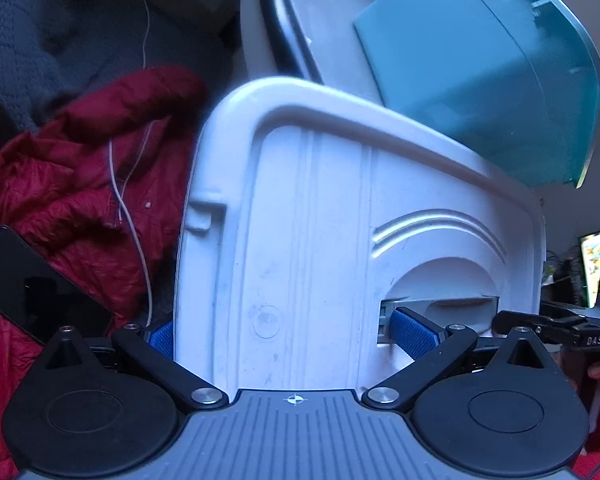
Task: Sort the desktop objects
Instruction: 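Lift the white lid off the desk with both tools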
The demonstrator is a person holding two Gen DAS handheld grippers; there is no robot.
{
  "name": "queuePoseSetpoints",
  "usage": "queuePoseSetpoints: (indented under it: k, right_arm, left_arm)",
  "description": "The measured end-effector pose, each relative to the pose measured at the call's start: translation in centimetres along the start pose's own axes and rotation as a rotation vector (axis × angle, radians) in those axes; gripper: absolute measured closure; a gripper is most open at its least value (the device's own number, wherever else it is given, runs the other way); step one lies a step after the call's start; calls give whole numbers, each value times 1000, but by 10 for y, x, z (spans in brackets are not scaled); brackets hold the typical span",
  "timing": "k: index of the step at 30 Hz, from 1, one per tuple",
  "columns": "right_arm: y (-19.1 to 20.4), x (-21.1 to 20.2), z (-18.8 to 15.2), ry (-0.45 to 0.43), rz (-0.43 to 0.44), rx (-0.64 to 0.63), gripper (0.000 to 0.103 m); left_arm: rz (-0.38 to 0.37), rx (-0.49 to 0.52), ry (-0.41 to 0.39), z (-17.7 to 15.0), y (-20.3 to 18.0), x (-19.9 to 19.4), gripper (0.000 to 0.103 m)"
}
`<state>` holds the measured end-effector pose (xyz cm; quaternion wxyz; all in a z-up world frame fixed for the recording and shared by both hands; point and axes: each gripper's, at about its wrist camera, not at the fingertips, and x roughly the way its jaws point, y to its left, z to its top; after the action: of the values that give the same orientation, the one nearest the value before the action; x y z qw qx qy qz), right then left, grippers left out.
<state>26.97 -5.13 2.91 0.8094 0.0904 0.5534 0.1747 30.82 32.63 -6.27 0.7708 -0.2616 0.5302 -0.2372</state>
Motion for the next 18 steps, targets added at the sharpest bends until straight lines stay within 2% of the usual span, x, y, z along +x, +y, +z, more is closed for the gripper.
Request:
queuePoseSetpoints:
  k: [5, 18]
  right_arm:
    - [-8, -9, -5, 13, -6, -20, 14]
    - [-32, -43, -27, -18, 67, -15, 13]
  left_arm:
    - [5, -23, 0, -12, -8, -1, 0]
    - [85, 12, -39, -38, -54, -34, 0]
